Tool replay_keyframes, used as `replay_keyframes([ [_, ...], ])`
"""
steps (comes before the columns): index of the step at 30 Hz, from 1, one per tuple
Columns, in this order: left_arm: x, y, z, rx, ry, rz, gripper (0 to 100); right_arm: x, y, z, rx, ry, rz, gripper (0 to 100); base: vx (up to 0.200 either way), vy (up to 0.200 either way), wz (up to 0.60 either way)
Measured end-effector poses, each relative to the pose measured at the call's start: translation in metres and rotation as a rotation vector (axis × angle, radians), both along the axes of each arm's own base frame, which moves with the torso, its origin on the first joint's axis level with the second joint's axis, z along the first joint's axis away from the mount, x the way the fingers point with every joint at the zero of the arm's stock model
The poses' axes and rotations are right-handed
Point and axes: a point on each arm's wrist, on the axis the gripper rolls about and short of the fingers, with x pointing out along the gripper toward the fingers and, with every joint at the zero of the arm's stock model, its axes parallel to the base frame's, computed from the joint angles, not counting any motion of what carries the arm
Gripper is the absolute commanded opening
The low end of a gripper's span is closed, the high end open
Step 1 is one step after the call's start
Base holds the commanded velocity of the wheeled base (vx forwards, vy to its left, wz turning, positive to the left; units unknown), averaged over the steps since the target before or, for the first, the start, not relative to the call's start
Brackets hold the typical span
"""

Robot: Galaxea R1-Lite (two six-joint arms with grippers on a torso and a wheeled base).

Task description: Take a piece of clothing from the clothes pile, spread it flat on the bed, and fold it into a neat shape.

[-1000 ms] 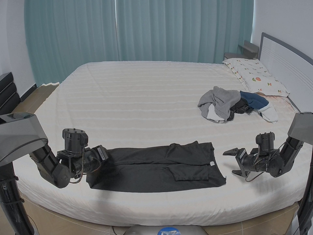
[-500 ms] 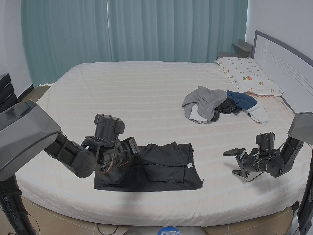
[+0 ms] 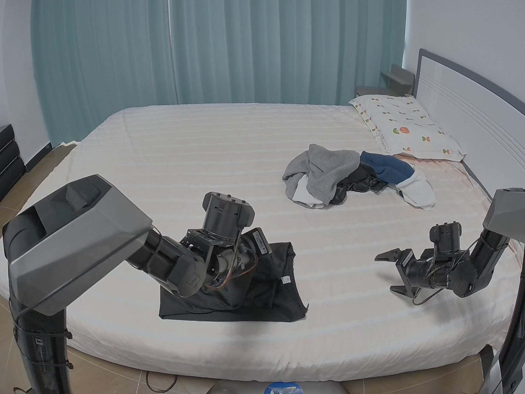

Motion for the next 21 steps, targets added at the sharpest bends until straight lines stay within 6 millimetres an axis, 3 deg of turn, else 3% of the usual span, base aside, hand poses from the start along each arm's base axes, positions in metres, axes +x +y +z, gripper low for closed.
replay_keyframes([
  [3, 0.001, -0.01, -0.005, -0.002, 0.002, -0.008, 0, 0.0, 0.0, 0.0, 0.0, 0.0, 0.002, 100, 0.0, 0.0, 0.0],
  [4, 0.002, -0.012, -0.006, -0.001, 0.0, -0.006, 100, 0.0, 0.0, 0.0, 0.0, 0.0, 0.002, 100, 0.0, 0.0, 0.0],
  [14, -0.002, -0.027, -0.014, -0.024, 0.018, -0.009, 100, 0.0, 0.001, -0.001, 0.0, 0.002, 0.002, 100, 0.0, 0.0, 0.0],
  [21, -0.019, -0.011, -0.009, -0.026, 0.053, 0.01, 100, 0.0, 0.001, -0.001, 0.0, 0.003, 0.002, 100, 0.0, 0.0, 0.0],
])
